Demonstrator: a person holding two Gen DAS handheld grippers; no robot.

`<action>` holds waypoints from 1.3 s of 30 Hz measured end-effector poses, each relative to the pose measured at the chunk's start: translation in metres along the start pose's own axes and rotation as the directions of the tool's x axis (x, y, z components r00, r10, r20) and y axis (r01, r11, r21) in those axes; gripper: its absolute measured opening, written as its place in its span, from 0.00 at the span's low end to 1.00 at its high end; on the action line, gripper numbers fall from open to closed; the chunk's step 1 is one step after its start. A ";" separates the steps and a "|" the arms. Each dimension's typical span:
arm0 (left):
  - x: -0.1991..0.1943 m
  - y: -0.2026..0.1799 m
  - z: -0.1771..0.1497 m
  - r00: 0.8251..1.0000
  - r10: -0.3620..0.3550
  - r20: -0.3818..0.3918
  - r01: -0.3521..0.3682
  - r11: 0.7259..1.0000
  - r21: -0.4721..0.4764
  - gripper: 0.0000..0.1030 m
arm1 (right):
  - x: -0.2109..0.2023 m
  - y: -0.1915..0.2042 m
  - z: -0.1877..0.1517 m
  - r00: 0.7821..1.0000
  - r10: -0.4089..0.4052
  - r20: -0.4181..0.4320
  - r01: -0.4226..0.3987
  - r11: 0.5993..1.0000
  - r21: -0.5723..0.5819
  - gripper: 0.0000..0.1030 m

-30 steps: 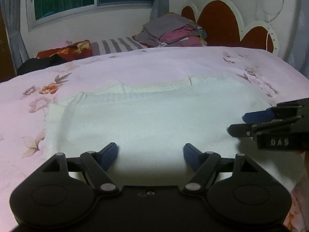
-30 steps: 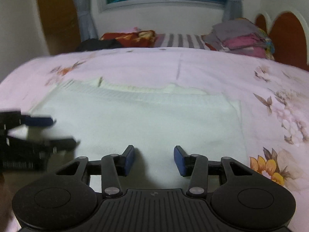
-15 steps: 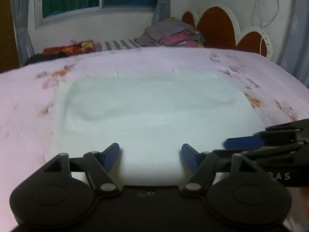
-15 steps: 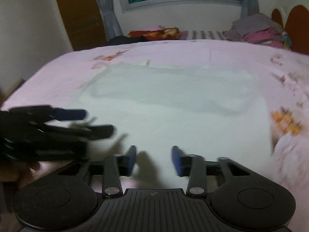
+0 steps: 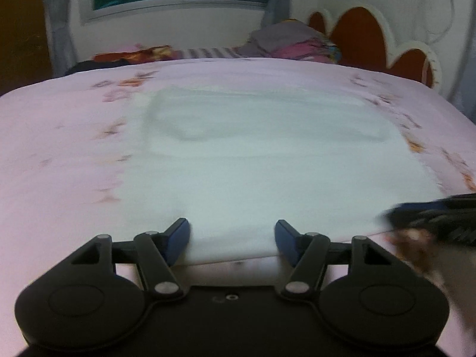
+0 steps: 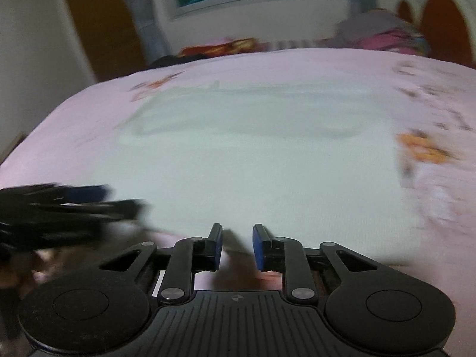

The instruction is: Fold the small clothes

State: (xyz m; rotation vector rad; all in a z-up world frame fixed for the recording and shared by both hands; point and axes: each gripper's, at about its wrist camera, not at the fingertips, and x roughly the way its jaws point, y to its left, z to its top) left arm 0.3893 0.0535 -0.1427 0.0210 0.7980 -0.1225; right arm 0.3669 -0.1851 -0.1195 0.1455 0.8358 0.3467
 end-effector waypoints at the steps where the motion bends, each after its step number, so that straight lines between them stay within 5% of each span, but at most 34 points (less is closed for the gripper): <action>1: -0.001 0.007 -0.001 1.000 0.000 0.000 0.000 1.000 -0.014 0.61 | -0.005 -0.014 0.000 0.999 -0.037 0.006 0.037 0.999 0.021 0.21; 7: -0.007 0.026 -0.008 1.000 0.010 0.018 -0.010 0.999 -0.046 0.61 | -0.030 -0.074 -0.009 0.990 -0.140 0.003 0.139 0.982 0.131 0.21; 12: -0.008 0.022 -0.004 1.000 0.005 0.011 -0.004 0.998 -0.057 0.61 | -0.040 -0.066 -0.002 0.991 -0.126 0.048 0.120 0.986 0.115 0.21; 15: -0.010 0.020 -0.004 1.000 0.028 0.007 -0.027 0.998 -0.051 0.60 | -0.026 -0.064 -0.002 0.986 -0.166 -0.010 0.166 0.982 0.090 0.21; 23: -0.016 0.028 -0.006 0.999 0.025 -0.025 -0.027 0.996 -0.084 0.62 | -0.029 -0.066 -0.005 0.988 -0.151 -0.017 0.152 0.984 0.093 0.21; 39: -0.063 -0.007 -0.020 0.999 0.027 0.022 -0.024 0.989 -0.149 0.57 | -0.100 -0.045 -0.021 0.990 -0.047 0.130 0.034 0.995 0.097 0.21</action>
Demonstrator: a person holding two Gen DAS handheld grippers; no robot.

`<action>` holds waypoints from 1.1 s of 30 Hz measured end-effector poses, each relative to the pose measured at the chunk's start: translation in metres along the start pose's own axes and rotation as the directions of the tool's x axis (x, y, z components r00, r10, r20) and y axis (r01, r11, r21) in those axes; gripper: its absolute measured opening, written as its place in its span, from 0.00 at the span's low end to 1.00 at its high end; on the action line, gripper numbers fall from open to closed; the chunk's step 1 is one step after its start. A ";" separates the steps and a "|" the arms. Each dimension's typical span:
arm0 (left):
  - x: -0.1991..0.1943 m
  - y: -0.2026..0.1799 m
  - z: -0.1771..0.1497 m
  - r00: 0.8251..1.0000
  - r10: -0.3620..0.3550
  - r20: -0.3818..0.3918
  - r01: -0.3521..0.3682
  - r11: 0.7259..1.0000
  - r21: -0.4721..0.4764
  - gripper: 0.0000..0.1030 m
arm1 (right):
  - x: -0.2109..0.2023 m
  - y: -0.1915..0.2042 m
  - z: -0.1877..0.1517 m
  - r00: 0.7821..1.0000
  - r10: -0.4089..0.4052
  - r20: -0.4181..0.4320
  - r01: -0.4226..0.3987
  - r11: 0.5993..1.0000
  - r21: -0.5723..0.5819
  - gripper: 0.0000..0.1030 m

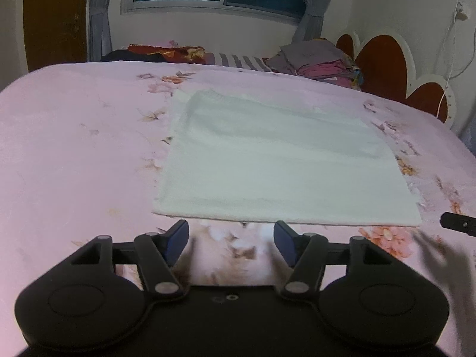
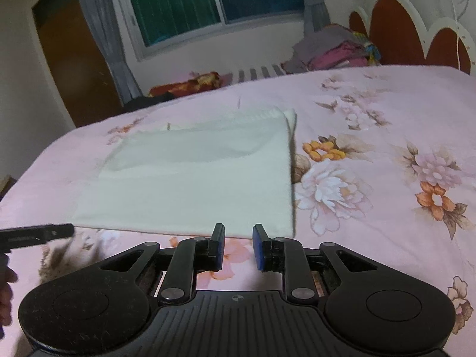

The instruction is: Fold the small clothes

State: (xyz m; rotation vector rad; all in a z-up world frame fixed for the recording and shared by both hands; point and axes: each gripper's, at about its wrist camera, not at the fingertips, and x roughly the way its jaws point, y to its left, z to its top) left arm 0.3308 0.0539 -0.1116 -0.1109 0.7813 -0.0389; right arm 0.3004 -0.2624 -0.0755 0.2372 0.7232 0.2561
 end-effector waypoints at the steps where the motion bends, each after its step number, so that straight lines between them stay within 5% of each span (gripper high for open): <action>1: 0.003 -0.002 -0.001 1.000 0.003 -0.007 -0.003 1.000 -0.010 0.57 | -0.001 0.003 0.001 1.000 0.007 0.007 -0.007 1.000 -0.004 0.21; 7: 0.029 0.001 0.002 0.999 0.014 -0.044 -0.016 0.999 -0.040 0.56 | 0.017 0.009 0.019 1.000 0.020 0.011 -0.019 1.000 -0.016 0.21; 12: 0.044 0.025 0.000 0.996 -0.063 -0.059 0.049 0.976 -0.211 0.45 | 0.041 0.018 0.038 0.999 0.034 -0.001 -0.034 0.999 -0.023 0.21; 17: 0.051 0.056 -0.009 0.983 -0.184 0.024 0.172 0.851 -0.496 0.42 | 0.074 0.030 0.059 0.999 0.037 -0.016 -0.037 0.999 -0.002 0.21; 20: 0.066 0.076 -0.010 0.971 -0.222 0.090 0.229 0.748 -0.623 0.42 | 0.096 0.042 0.072 0.998 0.055 -0.010 -0.055 0.998 -0.001 0.21; 23: 0.082 0.087 -0.008 0.964 -0.233 0.131 0.259 0.687 -0.679 0.32 | 0.123 0.053 0.082 0.997 0.067 -0.035 -0.067 0.998 -0.004 0.00; 25: 0.092 0.094 -0.007 0.959 -0.236 0.156 0.275 0.649 -0.709 0.26 | 0.140 0.058 0.086 0.996 0.067 -0.052 -0.068 0.998 -0.013 0.00; 28: 0.102 0.098 -0.005 0.952 -0.235 0.195 0.301 0.611 -0.732 0.23 | 0.164 0.065 0.089 0.994 0.070 -0.082 -0.072 0.997 -0.020 0.00; 33: 0.114 0.091 -0.001 0.952 -0.199 0.234 0.307 0.616 -0.726 0.24 | 0.192 0.069 0.080 0.988 0.050 -0.143 -0.055 0.998 -0.031 0.00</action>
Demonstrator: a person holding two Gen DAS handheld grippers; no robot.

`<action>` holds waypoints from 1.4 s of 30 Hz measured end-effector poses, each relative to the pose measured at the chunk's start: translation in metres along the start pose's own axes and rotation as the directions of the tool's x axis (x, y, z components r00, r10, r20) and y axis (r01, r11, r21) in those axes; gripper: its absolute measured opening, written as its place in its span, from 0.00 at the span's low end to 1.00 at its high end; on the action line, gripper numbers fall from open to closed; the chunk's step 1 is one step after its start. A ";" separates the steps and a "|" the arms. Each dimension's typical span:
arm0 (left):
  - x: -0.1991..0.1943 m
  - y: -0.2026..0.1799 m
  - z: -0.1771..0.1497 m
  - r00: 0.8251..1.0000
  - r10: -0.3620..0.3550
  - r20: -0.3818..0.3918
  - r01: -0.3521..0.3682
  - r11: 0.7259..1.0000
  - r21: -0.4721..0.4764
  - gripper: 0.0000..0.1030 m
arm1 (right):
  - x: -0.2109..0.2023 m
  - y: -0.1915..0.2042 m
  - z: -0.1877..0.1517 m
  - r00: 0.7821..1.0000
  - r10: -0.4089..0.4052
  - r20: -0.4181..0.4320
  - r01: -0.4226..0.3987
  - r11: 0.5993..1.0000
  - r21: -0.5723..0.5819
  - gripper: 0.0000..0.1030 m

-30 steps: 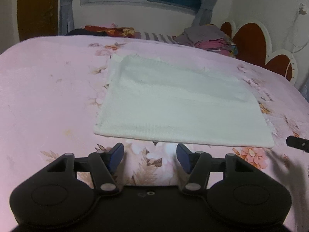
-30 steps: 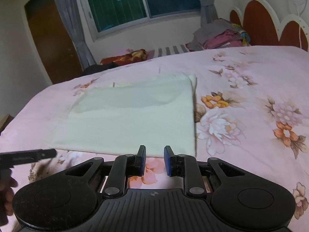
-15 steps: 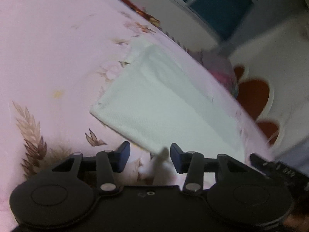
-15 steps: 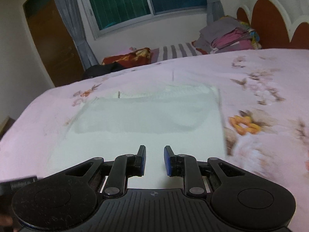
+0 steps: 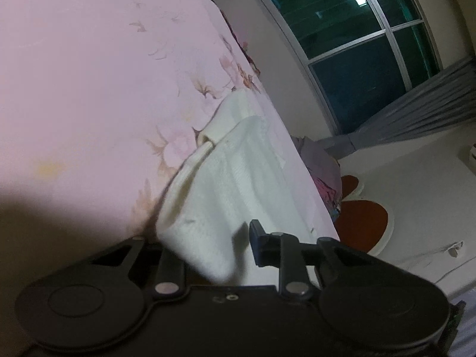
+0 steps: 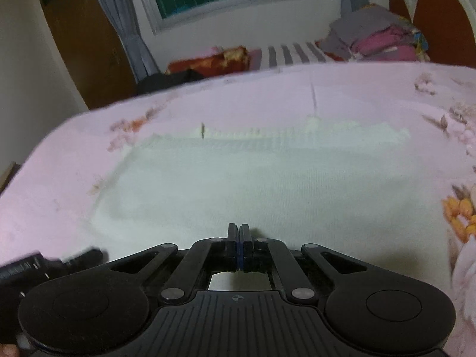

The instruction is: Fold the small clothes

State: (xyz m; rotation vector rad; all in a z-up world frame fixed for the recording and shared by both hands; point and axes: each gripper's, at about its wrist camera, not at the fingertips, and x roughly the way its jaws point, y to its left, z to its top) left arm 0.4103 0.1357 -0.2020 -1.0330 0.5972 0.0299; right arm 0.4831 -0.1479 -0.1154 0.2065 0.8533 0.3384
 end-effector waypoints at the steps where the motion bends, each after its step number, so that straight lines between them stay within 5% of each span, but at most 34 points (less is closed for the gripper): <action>1: 0.000 -0.003 0.001 1.000 0.007 0.001 -0.007 1.000 0.010 0.21 | 0.005 -0.001 -0.002 1.000 -0.004 -0.016 0.004 1.000 0.003 0.00; 2: 0.001 -0.006 0.001 0.999 0.032 -0.003 -0.032 0.999 0.023 0.06 | 0.008 -0.003 -0.004 1.000 -0.003 -0.028 0.003 1.000 0.007 0.00; 7: -0.016 -0.015 0.001 0.999 0.028 0.022 -0.030 0.995 0.092 0.07 | -0.004 -0.003 0.003 0.999 0.034 0.010 -0.034 0.999 -0.007 0.00; 8: -0.017 -0.014 0.002 0.999 0.040 0.030 -0.043 0.996 0.083 0.16 | -0.003 -0.003 0.004 0.999 0.047 0.011 -0.047 0.999 -0.008 0.00; 9: -0.018 -0.012 0.002 0.996 0.067 0.051 -0.070 0.995 0.067 0.37 | 0.002 -0.004 0.004 0.999 0.048 -0.005 -0.048 0.999 -0.011 0.00; 11: -0.019 -0.003 0.007 0.994 0.059 0.096 -0.060 0.998 0.011 0.41 | 0.015 -0.004 0.000 0.998 0.036 -0.046 -0.037 0.999 -0.025 0.00; 14: -0.012 -0.009 0.013 0.990 0.105 0.091 -0.108 0.994 0.034 0.33 | 0.015 -0.007 -0.001 0.998 0.058 -0.034 -0.060 0.997 -0.047 0.00; 16: -0.007 -0.014 0.016 0.987 0.141 0.073 -0.146 0.987 0.061 0.06 | 0.015 -0.014 -0.001 0.995 0.088 -0.039 -0.089 0.995 -0.039 0.00; 19: -0.012 -0.033 0.016 0.982 0.158 0.103 -0.171 0.975 0.143 0.06 | 0.014 -0.022 0.002 0.991 0.125 -0.047 -0.126 0.992 -0.019 0.00; 25: -0.018 -0.124 -0.014 0.989 0.087 0.123 -0.133 0.888 0.440 0.06 | -0.034 -0.066 0.013 0.986 0.147 0.084 -0.154 0.984 0.092 0.00; 29: -0.008 -0.180 -0.051 0.998 0.041 0.047 -0.061 0.812 0.581 0.06 | -0.070 -0.116 0.018 0.982 0.111 0.155 -0.138 0.975 0.172 0.00; 34: 0.020 -0.225 -0.122 0.995 0.080 -0.062 -0.013 0.706 0.708 0.06 | -0.110 -0.176 0.018 0.977 0.056 0.205 -0.112 0.956 0.271 0.00; 36: 0.037 -0.229 -0.151 0.984 0.105 -0.144 0.031 0.694 0.719 0.12 | -0.121 -0.194 0.017 0.976 0.051 0.210 -0.114 0.947 0.301 0.00; 38: 0.064 -0.230 -0.178 0.948 0.153 -0.280 0.103 0.683 0.723 0.59 | -0.128 -0.210 0.014 0.976 0.072 0.208 -0.139 0.935 0.328 0.00; 40: 0.066 -0.230 -0.190 0.930 0.223 -0.293 0.068 0.677 0.733 0.60 | -0.129 -0.218 0.015 0.982 0.071 0.174 -0.125 0.938 0.325 0.12; 41: 0.058 -0.230 -0.187 0.938 0.182 -0.296 0.094 0.686 0.722 0.57 | -0.129 -0.219 0.015 0.985 0.061 0.159 -0.110 0.939 0.325 0.40; 42: 0.045 -0.231 -0.177 0.947 0.121 -0.297 0.130 0.702 0.701 0.57 | -0.133 -0.221 0.014 0.981 0.078 0.178 -0.132 0.939 0.317 0.50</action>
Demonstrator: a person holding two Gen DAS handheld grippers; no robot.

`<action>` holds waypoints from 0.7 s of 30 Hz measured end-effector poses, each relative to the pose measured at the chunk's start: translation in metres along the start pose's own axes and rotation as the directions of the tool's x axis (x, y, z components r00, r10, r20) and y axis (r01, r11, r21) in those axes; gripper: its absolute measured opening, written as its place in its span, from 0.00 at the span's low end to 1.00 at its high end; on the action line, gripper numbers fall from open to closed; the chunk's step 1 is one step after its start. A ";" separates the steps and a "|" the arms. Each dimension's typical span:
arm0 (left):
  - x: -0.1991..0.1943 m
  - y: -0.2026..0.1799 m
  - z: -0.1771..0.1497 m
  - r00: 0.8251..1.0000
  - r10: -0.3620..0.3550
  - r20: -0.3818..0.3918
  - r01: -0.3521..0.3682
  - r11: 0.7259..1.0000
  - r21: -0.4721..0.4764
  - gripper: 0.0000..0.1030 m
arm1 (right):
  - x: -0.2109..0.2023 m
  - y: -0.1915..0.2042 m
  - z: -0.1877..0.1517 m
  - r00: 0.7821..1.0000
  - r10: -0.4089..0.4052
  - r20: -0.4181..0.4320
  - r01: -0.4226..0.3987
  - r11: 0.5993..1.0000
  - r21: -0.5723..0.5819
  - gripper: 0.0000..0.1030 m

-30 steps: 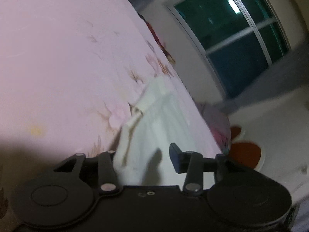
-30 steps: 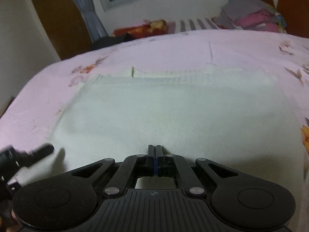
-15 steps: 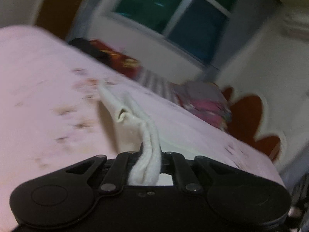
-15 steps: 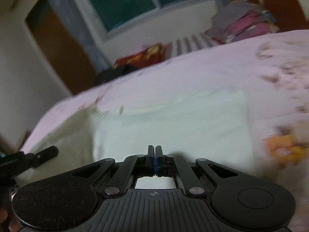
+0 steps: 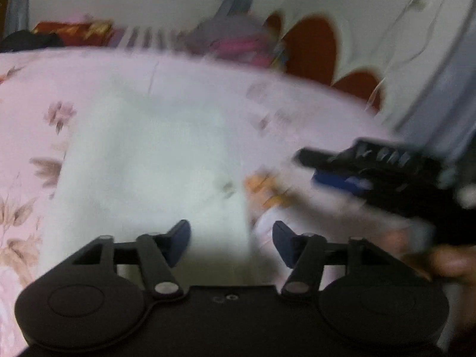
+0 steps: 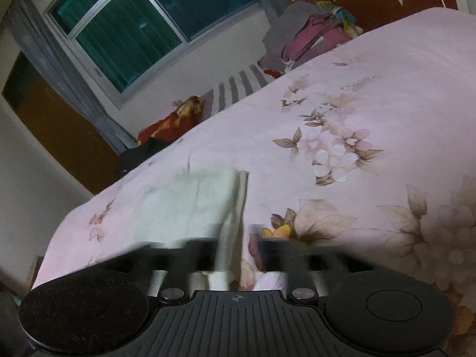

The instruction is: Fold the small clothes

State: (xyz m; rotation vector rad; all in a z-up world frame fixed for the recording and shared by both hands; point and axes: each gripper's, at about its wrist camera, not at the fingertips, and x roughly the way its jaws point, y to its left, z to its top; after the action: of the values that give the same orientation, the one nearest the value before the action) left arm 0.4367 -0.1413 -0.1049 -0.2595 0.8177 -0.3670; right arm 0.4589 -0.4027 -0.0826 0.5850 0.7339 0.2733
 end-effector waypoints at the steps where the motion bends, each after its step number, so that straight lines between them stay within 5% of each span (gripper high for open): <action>1: -0.013 0.006 0.004 0.999 -0.004 0.035 0.004 1.000 -0.013 0.57 | -0.005 -0.001 -0.001 1.000 0.027 0.016 -0.027 1.000 -0.003 0.50; 5: -0.047 0.057 0.027 0.979 0.129 0.156 -0.119 0.990 -0.076 0.50 | 0.003 0.007 -0.006 0.994 0.108 -0.031 -0.108 0.994 0.020 0.50; 9: -0.036 0.110 0.039 0.975 0.194 0.106 -0.174 0.969 -0.176 0.41 | 0.027 0.026 -0.017 0.987 0.128 -0.099 -0.129 0.992 0.000 0.50; 15: -0.007 0.124 0.028 0.981 0.194 -0.013 -0.193 0.969 -0.152 0.40 | 0.055 0.038 -0.030 0.977 0.113 -0.181 -0.113 0.994 0.006 0.50; 21: -0.011 0.129 0.030 0.985 0.174 0.017 -0.169 0.975 -0.147 0.37 | 0.069 0.044 -0.030 0.976 0.083 -0.200 -0.091 0.995 -0.028 0.47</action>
State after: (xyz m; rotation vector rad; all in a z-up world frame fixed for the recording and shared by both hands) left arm 0.4799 -0.0177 -0.1249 -0.3262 0.8321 -0.1413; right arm 0.4860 -0.3249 -0.1126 0.5602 0.8951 0.4302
